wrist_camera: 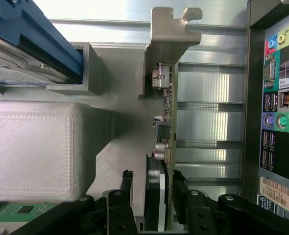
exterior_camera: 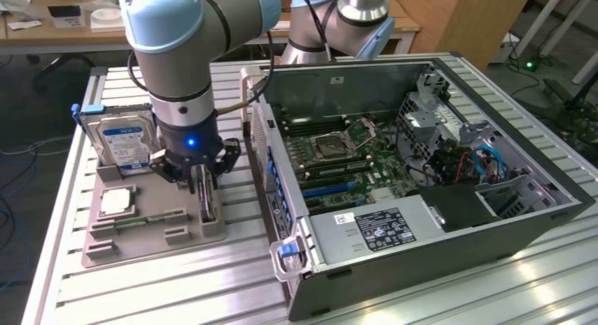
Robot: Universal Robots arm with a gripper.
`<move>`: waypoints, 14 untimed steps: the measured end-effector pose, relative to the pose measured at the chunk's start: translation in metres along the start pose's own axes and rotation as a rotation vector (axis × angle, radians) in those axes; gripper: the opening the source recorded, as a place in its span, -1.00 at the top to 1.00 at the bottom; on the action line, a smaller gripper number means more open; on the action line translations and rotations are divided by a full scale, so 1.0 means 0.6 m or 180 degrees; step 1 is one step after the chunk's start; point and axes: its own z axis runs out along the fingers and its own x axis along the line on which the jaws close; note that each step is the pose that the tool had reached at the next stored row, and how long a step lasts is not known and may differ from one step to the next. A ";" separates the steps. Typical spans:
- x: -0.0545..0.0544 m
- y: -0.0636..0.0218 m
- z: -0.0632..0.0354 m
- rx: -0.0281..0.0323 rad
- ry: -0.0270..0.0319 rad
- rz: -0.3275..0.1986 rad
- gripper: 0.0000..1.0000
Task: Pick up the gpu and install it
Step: 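Pick up the gpu and move the gpu toward the slot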
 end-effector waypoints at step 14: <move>-0.002 0.000 0.001 -0.0001 -0.0001 0.0000 0.27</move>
